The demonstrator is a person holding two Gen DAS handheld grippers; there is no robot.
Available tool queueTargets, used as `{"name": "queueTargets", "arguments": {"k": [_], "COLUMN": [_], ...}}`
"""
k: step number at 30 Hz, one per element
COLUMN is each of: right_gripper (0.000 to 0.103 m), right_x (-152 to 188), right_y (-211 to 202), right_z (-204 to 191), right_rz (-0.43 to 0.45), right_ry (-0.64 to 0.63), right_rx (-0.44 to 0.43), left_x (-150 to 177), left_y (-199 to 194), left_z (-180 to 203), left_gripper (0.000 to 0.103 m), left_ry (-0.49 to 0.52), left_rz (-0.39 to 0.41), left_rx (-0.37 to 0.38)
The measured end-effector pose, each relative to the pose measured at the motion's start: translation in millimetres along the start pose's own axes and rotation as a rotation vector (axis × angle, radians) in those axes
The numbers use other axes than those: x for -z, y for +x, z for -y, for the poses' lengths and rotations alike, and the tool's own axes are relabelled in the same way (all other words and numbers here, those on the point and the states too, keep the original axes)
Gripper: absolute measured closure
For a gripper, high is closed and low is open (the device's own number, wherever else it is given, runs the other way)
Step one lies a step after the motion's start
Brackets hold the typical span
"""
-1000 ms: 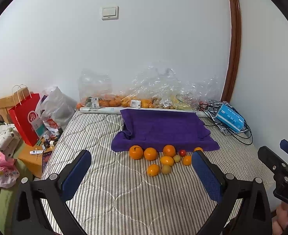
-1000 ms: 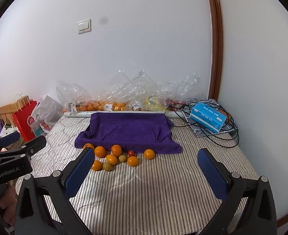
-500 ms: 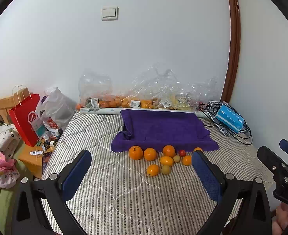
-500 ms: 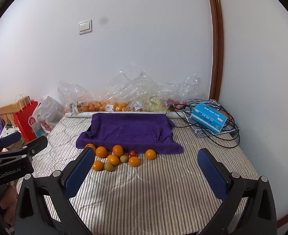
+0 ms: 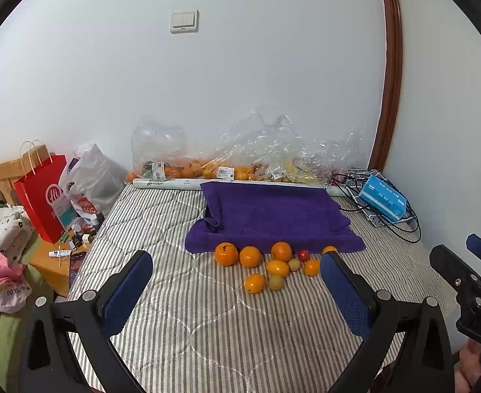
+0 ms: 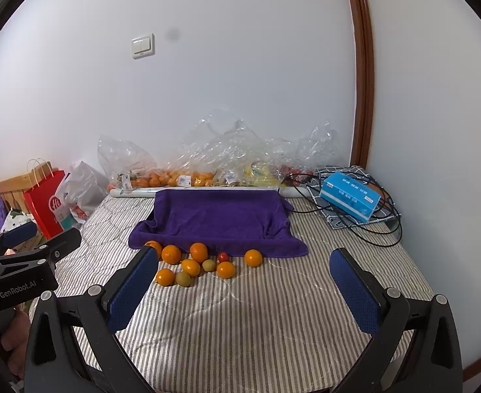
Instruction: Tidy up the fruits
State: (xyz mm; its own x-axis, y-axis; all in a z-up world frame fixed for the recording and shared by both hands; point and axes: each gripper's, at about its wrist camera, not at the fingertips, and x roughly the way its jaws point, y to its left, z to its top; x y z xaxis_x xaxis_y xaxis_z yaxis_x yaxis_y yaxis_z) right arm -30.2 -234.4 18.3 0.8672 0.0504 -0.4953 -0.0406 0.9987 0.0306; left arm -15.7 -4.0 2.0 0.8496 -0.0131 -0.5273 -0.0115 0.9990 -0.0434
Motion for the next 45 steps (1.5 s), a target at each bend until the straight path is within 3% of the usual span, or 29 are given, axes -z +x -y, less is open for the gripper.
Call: {"name": "queueTargets", "arguments": {"k": [45], "right_gripper": [0.0], "right_x": [-2.5], "right_y": [0.4], "right_z": [-4.9], "right_rz": [0.007], "right_ry": [-0.02], "right_rx": [-0.004], "left_x": [-7.2], "left_y": [-2.1], "left_z": [2.3], "left_gripper": [0.0], "left_ry": [0.008], "left_rz": [0.002], "left_rx": [0.001]}}
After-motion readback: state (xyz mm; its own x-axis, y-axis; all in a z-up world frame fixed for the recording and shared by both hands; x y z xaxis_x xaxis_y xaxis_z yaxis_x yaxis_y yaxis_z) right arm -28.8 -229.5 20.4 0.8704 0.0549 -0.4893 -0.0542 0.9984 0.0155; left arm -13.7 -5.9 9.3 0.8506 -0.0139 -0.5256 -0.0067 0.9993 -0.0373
